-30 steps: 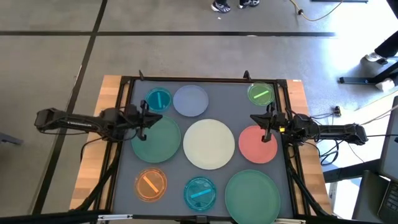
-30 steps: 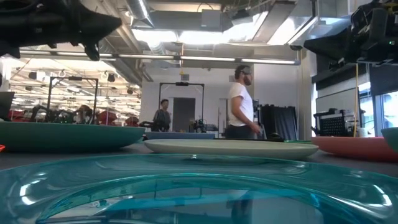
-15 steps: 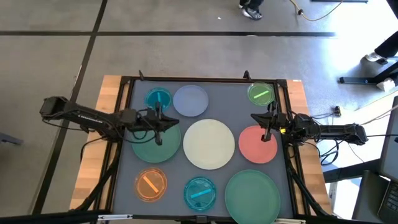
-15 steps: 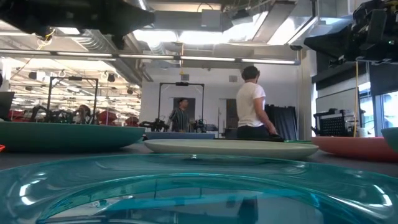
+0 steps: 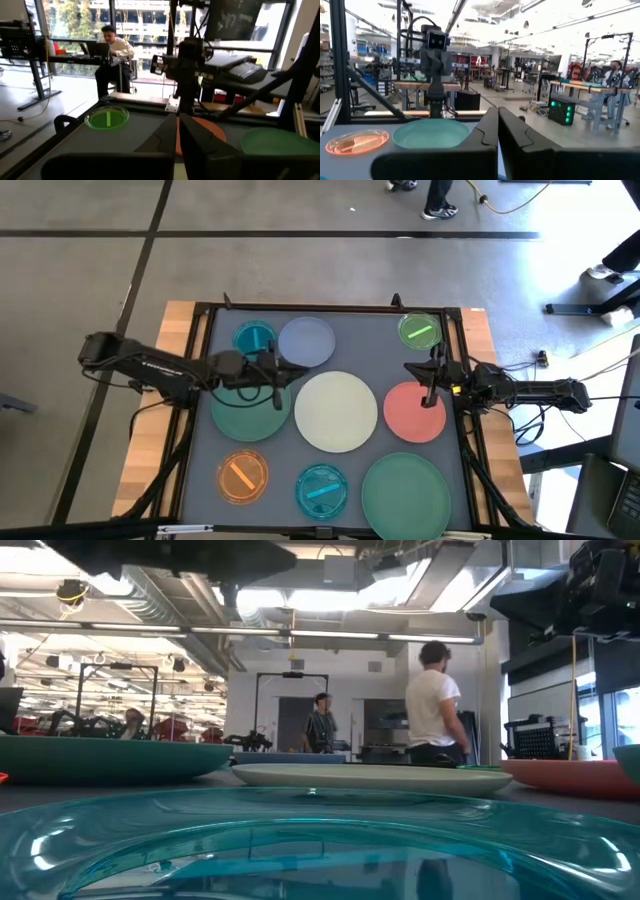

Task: Stack plastic plates
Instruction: Stack the top green plate on top of the white plate

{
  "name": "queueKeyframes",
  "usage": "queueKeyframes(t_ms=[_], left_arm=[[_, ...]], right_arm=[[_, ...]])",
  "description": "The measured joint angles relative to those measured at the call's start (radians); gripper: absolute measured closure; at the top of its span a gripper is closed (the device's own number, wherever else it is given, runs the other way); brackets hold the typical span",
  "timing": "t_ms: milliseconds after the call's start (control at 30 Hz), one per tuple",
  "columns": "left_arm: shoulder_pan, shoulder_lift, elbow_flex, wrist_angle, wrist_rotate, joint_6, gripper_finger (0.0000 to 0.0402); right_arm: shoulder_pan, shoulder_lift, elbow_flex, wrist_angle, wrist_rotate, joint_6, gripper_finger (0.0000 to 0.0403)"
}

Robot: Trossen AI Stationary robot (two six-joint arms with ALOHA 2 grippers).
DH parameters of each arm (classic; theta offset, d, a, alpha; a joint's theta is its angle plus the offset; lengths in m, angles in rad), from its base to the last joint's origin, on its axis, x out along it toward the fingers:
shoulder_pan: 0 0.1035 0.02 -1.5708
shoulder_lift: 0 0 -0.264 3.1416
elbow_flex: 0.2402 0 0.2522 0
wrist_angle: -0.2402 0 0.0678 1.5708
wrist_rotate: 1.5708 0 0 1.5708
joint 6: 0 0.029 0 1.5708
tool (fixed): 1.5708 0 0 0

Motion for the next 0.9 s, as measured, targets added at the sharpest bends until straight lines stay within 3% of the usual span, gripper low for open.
queueKeyframes(t_ms=[233,467,700,900], left_arm=[[0.000,0.059,0.181,-0.365,-0.071,-0.033,0.0303],[-0.006,0.091,0.339,-0.746,-0.061,-0.183,0.0227],[-0.060,0.104,0.423,-1.048,-0.048,-0.393,0.0214],[-0.146,0.104,0.430,-1.171,0.012,-0.632,0.0215]], right_arm=[[0.000,0.000,0.000,0.000,0.000,-0.002,0.0400],[0.000,0.010,0.027,-0.025,0.008,-0.022,0.0400],[0.000,0.103,0.109,-0.082,0.010,-0.045,0.0401],[0.000,0.202,0.183,-0.103,0.040,-0.070,0.0401]])
